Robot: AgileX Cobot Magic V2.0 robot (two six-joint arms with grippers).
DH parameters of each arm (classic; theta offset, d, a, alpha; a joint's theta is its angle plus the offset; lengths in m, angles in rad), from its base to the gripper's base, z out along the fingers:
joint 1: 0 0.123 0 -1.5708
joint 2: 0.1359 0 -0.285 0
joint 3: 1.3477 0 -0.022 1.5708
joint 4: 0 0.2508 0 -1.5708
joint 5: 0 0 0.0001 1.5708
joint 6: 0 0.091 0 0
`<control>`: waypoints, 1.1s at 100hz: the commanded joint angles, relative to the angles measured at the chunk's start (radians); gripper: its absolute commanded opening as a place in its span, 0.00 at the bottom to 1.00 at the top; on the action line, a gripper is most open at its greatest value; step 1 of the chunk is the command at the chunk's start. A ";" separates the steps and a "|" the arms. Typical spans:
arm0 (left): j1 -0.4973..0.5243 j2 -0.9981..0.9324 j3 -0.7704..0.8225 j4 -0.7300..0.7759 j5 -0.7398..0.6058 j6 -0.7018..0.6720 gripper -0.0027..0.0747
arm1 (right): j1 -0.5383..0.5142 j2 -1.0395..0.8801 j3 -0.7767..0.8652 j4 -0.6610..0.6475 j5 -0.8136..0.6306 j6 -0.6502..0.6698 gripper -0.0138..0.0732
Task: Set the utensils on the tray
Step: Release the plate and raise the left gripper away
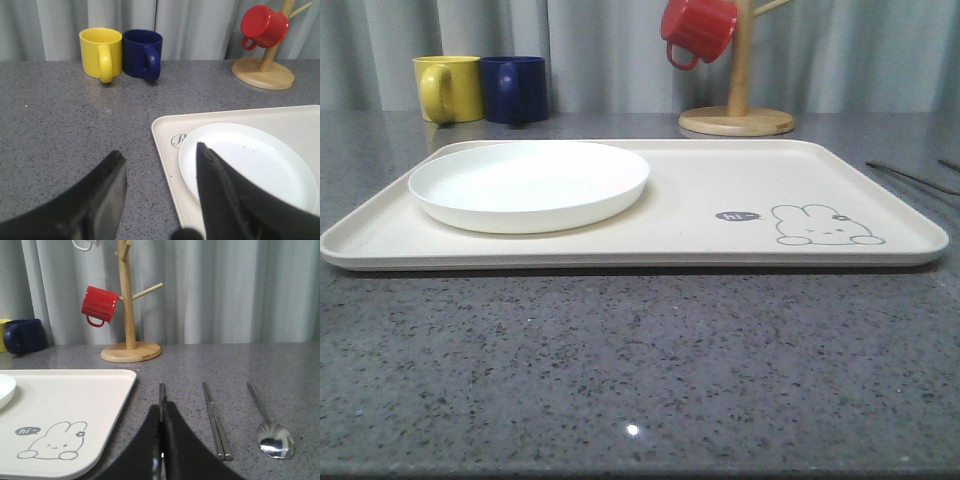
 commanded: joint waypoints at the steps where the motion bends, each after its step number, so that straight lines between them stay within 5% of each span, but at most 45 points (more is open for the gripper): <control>1: -0.001 -0.075 0.011 0.018 -0.091 0.002 0.45 | -0.007 -0.019 0.003 0.004 -0.107 -0.008 0.08; 31: -0.001 -0.251 0.112 0.063 -0.092 0.002 0.40 | -0.007 -0.019 -0.030 0.004 -0.085 -0.008 0.08; 59: -0.001 -0.286 0.139 0.071 -0.096 0.002 0.01 | -0.007 0.080 -0.284 0.003 0.258 -0.008 0.08; 89: -0.001 -0.286 0.139 0.071 -0.096 0.002 0.01 | -0.007 0.459 -0.728 0.005 0.766 -0.008 0.08; 110: -0.001 -0.286 0.139 0.071 -0.096 0.002 0.01 | -0.007 0.699 -0.911 0.012 0.873 -0.008 0.08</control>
